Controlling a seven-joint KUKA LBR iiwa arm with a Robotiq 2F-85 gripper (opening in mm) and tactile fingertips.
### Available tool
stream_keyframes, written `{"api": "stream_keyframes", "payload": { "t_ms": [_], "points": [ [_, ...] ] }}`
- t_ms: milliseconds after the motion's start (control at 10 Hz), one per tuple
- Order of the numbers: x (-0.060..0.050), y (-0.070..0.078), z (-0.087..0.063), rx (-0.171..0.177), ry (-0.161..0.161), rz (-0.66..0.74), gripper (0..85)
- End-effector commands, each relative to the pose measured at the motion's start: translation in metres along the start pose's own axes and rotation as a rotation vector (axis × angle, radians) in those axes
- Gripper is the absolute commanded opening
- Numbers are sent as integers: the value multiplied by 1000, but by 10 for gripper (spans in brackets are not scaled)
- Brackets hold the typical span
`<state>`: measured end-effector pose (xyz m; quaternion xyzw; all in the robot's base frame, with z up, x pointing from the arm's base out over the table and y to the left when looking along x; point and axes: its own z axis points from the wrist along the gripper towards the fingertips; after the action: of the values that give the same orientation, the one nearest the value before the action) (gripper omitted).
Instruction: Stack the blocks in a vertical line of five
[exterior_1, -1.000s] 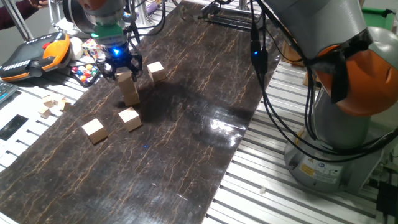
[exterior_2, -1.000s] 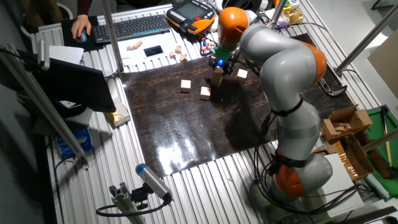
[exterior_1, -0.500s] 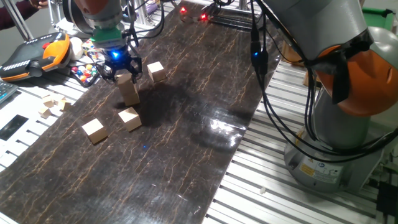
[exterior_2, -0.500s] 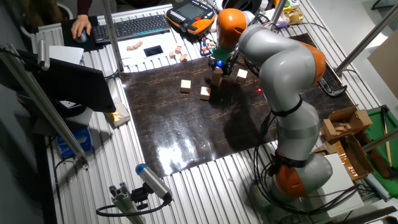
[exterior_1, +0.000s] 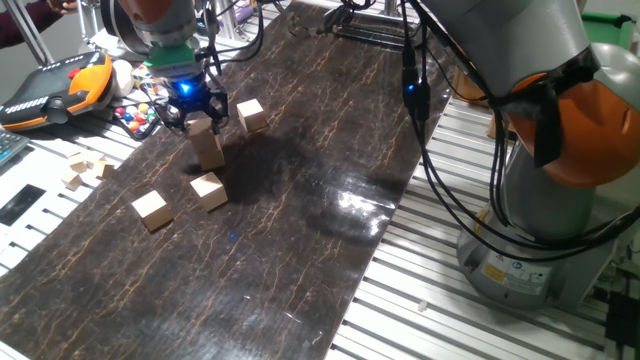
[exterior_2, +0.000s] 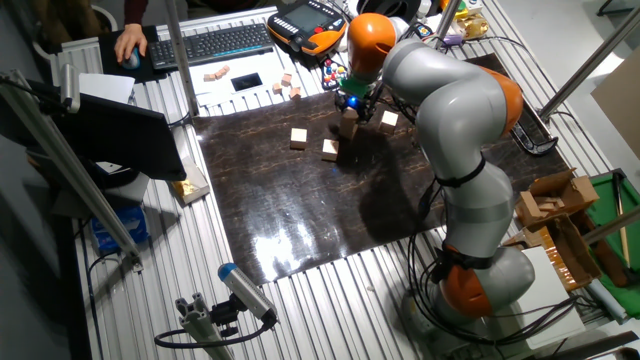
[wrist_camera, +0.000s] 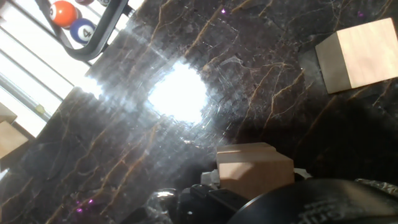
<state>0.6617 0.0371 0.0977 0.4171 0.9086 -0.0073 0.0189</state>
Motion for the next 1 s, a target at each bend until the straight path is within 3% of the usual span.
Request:
{"api": "stream_keyframes", "payload": {
  "t_ms": [0,400,900],
  "points": [
    [0,0,0,0,0,-4,7],
    [-1,-3,2,-4,3,-6,27],
    [-1,-2,2,-4,-7,0,247]
  ]
}}
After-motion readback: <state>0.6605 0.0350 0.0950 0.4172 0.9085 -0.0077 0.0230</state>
